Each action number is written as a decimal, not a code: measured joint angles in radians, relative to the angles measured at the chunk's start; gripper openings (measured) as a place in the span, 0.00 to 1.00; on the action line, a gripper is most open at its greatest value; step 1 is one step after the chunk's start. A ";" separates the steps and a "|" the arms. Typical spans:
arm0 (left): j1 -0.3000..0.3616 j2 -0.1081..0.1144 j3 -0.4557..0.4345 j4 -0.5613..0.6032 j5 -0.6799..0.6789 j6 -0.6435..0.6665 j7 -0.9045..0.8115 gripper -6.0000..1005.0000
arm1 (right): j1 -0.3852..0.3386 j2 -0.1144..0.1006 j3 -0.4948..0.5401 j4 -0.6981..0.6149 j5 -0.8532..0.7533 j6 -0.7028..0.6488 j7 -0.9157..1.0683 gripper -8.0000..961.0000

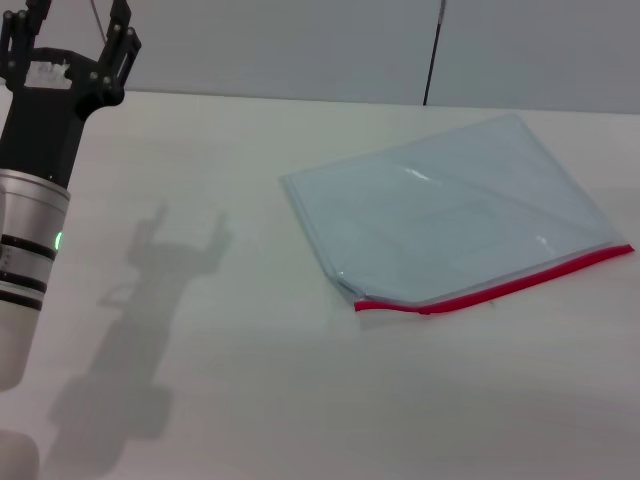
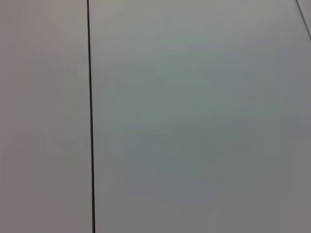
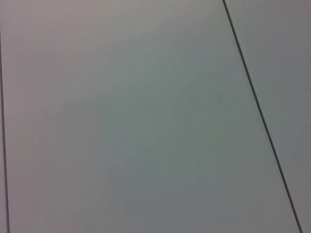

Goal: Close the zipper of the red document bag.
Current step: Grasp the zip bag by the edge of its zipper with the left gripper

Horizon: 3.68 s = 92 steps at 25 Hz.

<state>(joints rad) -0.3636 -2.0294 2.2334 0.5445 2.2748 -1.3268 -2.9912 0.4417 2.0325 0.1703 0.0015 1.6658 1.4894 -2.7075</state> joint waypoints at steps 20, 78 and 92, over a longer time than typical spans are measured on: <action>-0.008 0.006 0.018 0.028 0.001 0.093 -0.001 0.79 | -0.002 -0.001 0.000 0.001 0.000 -0.012 0.000 0.92; -0.145 0.002 -0.075 0.774 0.440 1.995 0.569 0.75 | 0.009 -0.002 0.000 -0.001 0.000 -0.024 0.000 0.92; -0.175 0.002 -0.046 0.667 0.399 1.877 0.582 0.74 | 0.011 -0.002 0.000 0.000 0.000 -0.024 0.000 0.92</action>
<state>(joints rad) -0.5391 -2.0279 2.1873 1.2117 2.6735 0.5499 -2.4087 0.4525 2.0310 0.1703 0.0015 1.6659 1.4656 -2.7074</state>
